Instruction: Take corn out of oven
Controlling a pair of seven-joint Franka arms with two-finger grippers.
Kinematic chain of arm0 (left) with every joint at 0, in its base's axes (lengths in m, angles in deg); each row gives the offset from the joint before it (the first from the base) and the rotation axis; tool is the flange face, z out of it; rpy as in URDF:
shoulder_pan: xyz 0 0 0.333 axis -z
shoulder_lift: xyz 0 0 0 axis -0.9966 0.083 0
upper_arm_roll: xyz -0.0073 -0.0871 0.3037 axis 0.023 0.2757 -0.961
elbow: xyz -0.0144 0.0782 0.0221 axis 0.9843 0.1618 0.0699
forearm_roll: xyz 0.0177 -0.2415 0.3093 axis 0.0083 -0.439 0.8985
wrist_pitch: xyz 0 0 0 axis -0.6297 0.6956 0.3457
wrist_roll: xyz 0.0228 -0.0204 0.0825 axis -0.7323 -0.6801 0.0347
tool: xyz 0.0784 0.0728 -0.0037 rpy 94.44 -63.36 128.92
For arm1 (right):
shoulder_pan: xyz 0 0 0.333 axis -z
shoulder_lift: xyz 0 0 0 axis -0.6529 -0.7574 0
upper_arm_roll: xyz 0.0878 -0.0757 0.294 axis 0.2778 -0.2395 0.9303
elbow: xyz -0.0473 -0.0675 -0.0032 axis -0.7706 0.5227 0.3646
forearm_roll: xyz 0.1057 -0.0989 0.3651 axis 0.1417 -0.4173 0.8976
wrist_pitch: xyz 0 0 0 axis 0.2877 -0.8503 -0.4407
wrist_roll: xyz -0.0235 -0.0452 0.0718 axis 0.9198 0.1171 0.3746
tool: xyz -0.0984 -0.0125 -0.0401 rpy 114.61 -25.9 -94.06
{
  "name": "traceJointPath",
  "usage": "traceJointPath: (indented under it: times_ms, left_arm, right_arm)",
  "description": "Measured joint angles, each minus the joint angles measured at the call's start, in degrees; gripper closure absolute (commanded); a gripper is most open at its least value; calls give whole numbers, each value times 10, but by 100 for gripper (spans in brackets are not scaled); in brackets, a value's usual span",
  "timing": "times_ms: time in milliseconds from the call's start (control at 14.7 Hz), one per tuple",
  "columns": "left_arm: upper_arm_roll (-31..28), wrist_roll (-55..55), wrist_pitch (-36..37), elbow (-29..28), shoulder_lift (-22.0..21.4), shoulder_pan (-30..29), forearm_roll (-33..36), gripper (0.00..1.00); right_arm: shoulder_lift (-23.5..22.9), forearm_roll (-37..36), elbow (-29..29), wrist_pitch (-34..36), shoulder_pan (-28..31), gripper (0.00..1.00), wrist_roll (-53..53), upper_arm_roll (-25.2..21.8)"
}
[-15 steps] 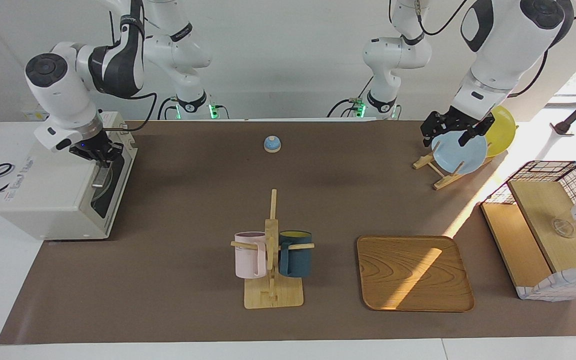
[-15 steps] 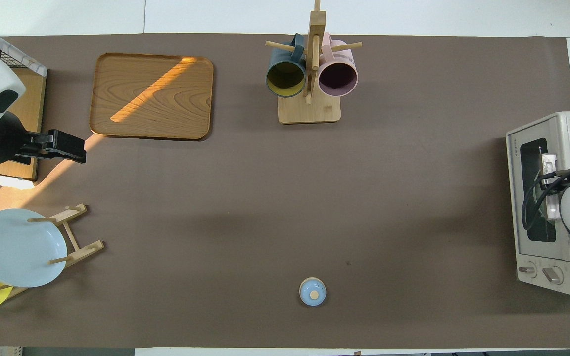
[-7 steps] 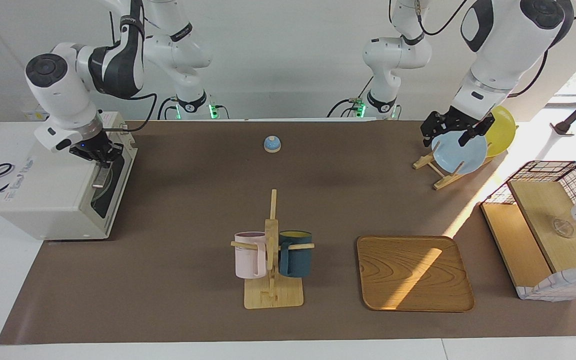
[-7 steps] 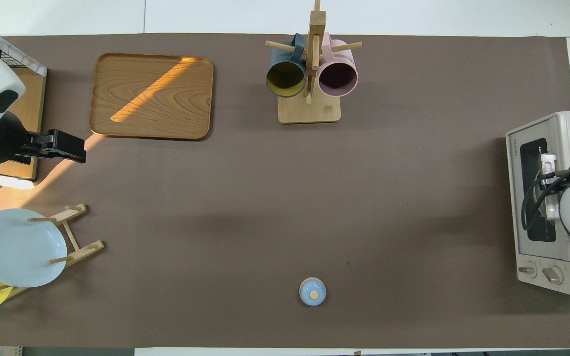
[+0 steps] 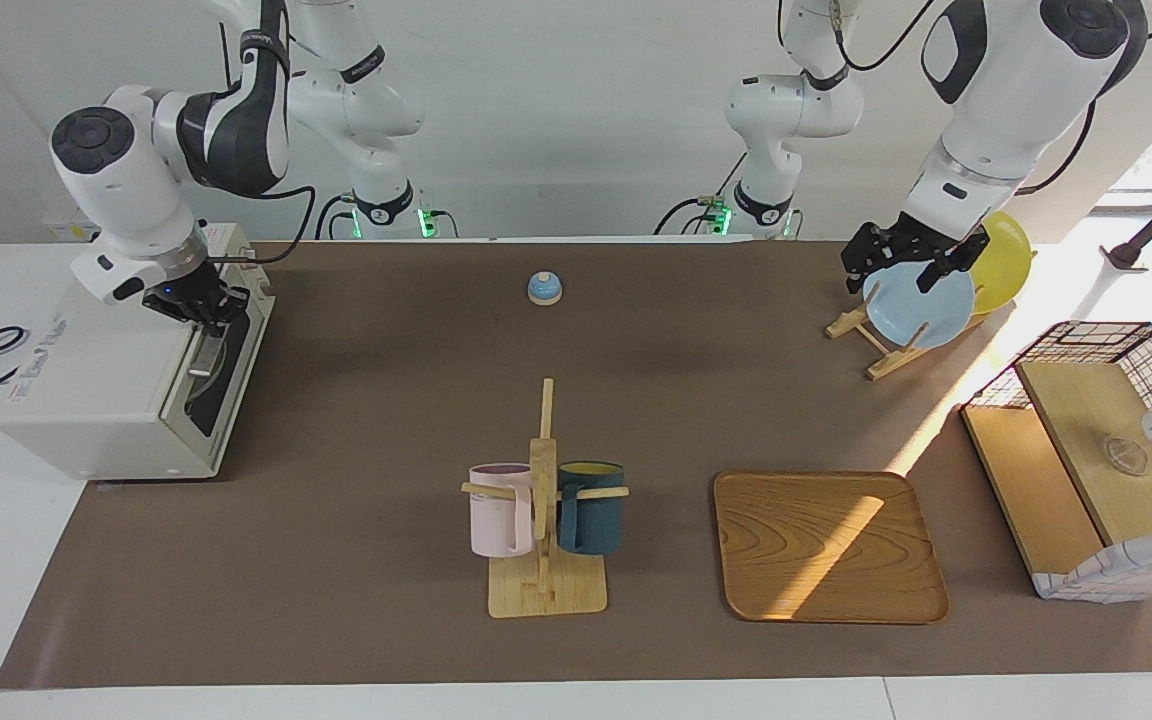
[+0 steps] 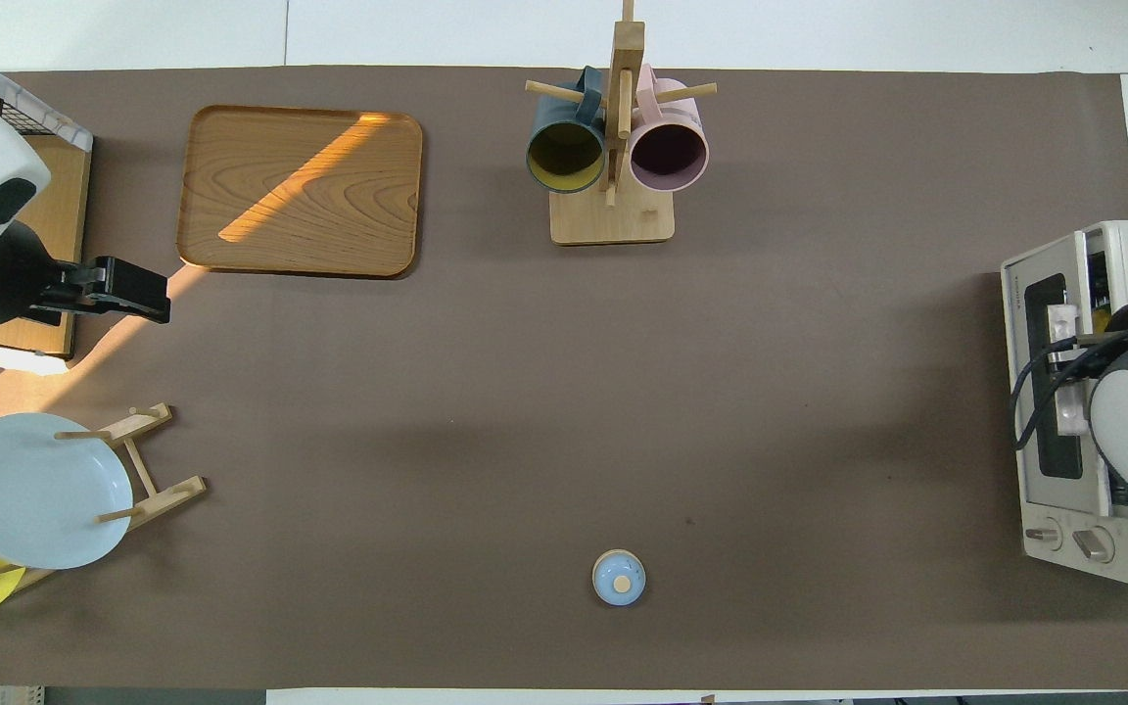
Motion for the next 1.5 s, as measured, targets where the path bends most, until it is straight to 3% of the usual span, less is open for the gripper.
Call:
traceJointPath:
  times_ms: [612, 1496]
  left_arm:
    - [0, 0, 0, 0, 0, 0, 0, 0]
    - [0, 0, 0, 0, 0, 0, 0, 0]
  right_arm:
    - [-33, 66, -57, -83, -42, 100, -44, 15]
    - [-81, 67, -131, -230, -70, 100, -69, 16]
